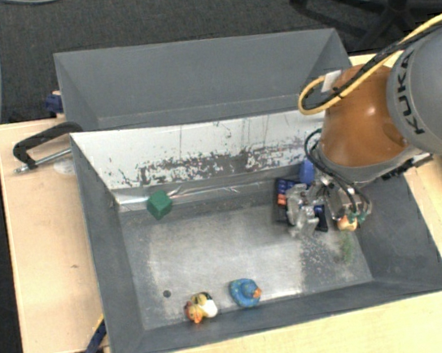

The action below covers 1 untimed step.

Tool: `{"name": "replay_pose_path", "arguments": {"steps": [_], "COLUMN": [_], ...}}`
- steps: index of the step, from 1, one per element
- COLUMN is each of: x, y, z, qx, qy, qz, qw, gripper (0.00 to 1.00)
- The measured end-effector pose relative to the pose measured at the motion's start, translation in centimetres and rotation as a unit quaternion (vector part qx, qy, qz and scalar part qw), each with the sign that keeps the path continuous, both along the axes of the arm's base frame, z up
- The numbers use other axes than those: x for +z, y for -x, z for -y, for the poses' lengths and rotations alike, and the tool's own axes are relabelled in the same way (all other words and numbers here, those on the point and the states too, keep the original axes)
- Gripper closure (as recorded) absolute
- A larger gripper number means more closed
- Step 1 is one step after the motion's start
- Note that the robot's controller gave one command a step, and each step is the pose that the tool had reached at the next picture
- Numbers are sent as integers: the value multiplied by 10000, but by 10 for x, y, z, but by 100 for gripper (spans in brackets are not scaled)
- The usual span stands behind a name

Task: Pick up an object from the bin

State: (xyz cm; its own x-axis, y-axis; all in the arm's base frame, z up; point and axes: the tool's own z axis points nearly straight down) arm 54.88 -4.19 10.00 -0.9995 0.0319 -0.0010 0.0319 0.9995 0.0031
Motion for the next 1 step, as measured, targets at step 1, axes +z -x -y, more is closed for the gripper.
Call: {"name": "replay_pose_path", "arguments": {"steps": [1], "x": [35], "y": [17], "z": [55], "qx": [1060], "qy": [9], "qz": [35], "qw": [9944], "gripper": [100]}}
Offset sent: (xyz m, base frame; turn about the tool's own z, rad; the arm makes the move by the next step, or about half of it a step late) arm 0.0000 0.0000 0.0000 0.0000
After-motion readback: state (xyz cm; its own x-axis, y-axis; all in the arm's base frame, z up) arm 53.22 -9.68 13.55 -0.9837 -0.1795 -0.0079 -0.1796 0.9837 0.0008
